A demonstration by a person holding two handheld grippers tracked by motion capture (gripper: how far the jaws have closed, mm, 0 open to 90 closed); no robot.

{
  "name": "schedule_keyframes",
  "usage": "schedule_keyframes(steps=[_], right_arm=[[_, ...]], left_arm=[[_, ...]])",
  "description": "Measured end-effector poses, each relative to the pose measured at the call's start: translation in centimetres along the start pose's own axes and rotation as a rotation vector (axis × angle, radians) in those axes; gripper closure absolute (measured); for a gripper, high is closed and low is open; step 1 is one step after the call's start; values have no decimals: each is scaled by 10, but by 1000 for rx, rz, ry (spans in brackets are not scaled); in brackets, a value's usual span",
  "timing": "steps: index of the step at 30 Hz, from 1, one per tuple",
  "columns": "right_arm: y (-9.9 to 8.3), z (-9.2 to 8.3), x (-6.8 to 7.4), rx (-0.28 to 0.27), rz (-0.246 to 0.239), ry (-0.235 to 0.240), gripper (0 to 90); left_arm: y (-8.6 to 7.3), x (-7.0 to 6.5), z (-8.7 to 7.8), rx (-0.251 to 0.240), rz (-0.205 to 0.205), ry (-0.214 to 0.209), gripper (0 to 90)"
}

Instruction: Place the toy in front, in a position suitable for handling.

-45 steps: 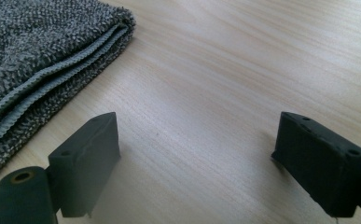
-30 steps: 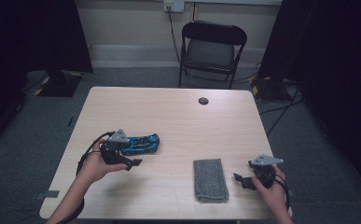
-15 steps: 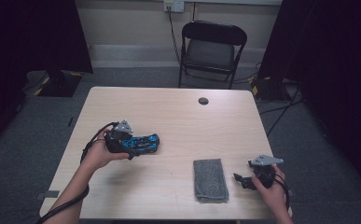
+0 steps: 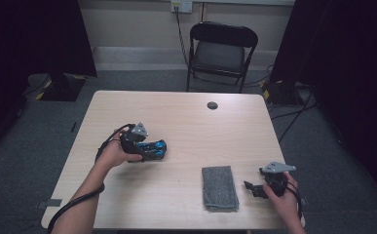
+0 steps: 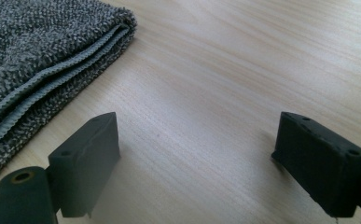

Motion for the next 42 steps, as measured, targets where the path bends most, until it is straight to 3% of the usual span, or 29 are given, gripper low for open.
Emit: schedule_keyframes(steps=[10, 13, 15, 17, 19, 26, 27, 29, 30, 33, 35, 36, 38, 40, 42], right_arm=[[0, 0, 0, 0, 1, 0, 130], [0, 0, 0, 0, 0, 0, 130], [0, 0, 0, 0, 0, 0, 130], [0, 0, 0, 0, -1, 0, 130], [0, 0, 0, 0, -2, 1, 130], [0, 0, 0, 0, -3, 3, 130], [1, 1, 0, 0, -6, 3, 130], [1, 1, 0, 0, -6, 3, 130], [1, 1, 0, 0, -6, 3, 130], [1, 1, 0, 0, -6, 3, 130], [1, 1, 0, 0, -6, 3, 130], [1, 1, 0, 0, -6, 3, 130], [1, 1, 0, 0, -6, 3, 130], [1, 1, 0, 0, -6, 3, 130], [1, 1, 0, 0, -6, 3, 130]], left_arm=[[8, 0, 16, 14, 19, -27, 173], [11, 2, 22, 30, 41, -56, 167], [11, 1, 24, 20, 23, -65, 165], [13, 1, 25, 21, 58, -71, 154], [13, 0, 27, 6, 61, -83, 160], [7, -1, 31, -13, 39, -109, 154], [4, -1, 34, 10, 55, -93, 153], [3, -2, 36, 13, 66, -95, 150], [2, -2, 38, 16, 45, -98, 144], [2, 0, 39, 20, 56, -101, 139], [2, -1, 41, 15, 35, -106, 136], [2, 1, 42, 30, 59, -111, 131], [3, 2, 42, 36, 67, -113, 130], [2, 1, 43, 29, 34, -118, 129], [2, 1, 44, 26, 27, -124, 128]])
Point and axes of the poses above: each handheld gripper's, and its own axes: z roughly forward along the jaws, y roughly out of its top, x roughly to its left, the point moved 1 cm from there along z, roughly forward along the jaws, and after that the axes turned 9 degrees about y, right-handed, at the moved point
